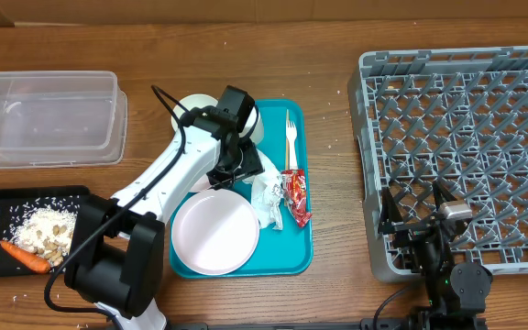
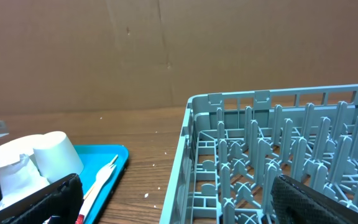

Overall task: Sort waste into correct bins and load items into the dishwasher
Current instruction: 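Reach the left gripper to the crumpled white tissue and grasp it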

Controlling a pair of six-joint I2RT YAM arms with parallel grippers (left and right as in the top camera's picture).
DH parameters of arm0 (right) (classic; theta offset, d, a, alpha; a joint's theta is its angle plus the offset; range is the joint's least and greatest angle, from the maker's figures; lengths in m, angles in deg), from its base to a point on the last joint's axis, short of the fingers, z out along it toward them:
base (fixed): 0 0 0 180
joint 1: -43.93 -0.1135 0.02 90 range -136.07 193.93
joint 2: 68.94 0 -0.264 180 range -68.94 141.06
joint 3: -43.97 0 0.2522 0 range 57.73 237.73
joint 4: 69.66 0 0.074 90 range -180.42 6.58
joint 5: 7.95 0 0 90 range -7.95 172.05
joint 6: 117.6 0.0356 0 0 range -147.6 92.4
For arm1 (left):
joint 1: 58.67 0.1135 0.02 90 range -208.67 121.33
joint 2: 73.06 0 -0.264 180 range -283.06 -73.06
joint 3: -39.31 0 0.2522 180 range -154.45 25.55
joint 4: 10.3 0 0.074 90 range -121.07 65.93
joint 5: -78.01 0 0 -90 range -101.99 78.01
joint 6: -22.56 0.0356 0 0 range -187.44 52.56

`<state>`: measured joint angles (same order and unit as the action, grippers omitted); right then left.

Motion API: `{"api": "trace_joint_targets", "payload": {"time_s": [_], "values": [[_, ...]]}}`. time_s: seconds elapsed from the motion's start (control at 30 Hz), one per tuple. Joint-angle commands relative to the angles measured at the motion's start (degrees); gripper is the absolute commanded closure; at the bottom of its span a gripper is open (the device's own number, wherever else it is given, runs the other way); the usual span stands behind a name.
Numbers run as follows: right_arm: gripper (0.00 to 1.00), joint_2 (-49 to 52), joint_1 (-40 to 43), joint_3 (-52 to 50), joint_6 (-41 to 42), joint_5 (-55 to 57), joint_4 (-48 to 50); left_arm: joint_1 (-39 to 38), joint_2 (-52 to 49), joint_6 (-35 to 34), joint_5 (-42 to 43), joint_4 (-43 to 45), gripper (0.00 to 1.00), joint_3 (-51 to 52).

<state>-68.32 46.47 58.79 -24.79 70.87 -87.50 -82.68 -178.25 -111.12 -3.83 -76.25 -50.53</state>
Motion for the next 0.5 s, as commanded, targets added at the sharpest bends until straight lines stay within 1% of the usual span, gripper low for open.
{"api": "trace_joint_targets", "payload": {"time_s": [0.0, 0.03, 0.07, 0.2, 0.3, 0.4, 0.43, 0.47], "values": [[0.00, -0.4, 0.0, -0.6, 0.2, 0.2, 0.3, -0.5, -0.5, -1.1, 0.3, 1.6, 0.51, 0.2], [0.00, -0.4, 0.0, -0.6, 0.2, 0.2, 0.3, -0.5, -0.5, -1.1, 0.2, 1.7, 0.56, 0.2], [0.00, -0.4, 0.0, -0.6, 0.2, 0.2, 0.3, -0.5, -0.5, -1.1, 0.2, 1.7, 0.58, 0.2], [0.00, -0.4, 0.0, -0.6, 0.2, 0.2, 0.3, -0.5, -0.5, -0.9, 0.2, 1.7, 0.62, 0.2], [0.00, -0.4, 0.0, -0.6, 0.2, 0.2, 0.3, -0.5, -0.5, -0.9, -0.2, 1.7, 0.74, 0.2], [0.00, -0.4, 0.0, -0.6, 0.2, 0.2, 0.3, -0.5, -0.5, -0.9, -1.5, 1.7, 0.81, 0.2], [0.00, -0.4, 0.0, -0.6, 0.2, 0.2, 0.3, -0.5, -0.5, -0.9, -1.5, 1.8, 0.94, 0.2], [0.00, -0.4, 0.0, -0.6, 0.2, 0.2, 0.3, -0.5, -0.5, -0.9, -1.5, 1.8, 0.96, 0.2]]}}
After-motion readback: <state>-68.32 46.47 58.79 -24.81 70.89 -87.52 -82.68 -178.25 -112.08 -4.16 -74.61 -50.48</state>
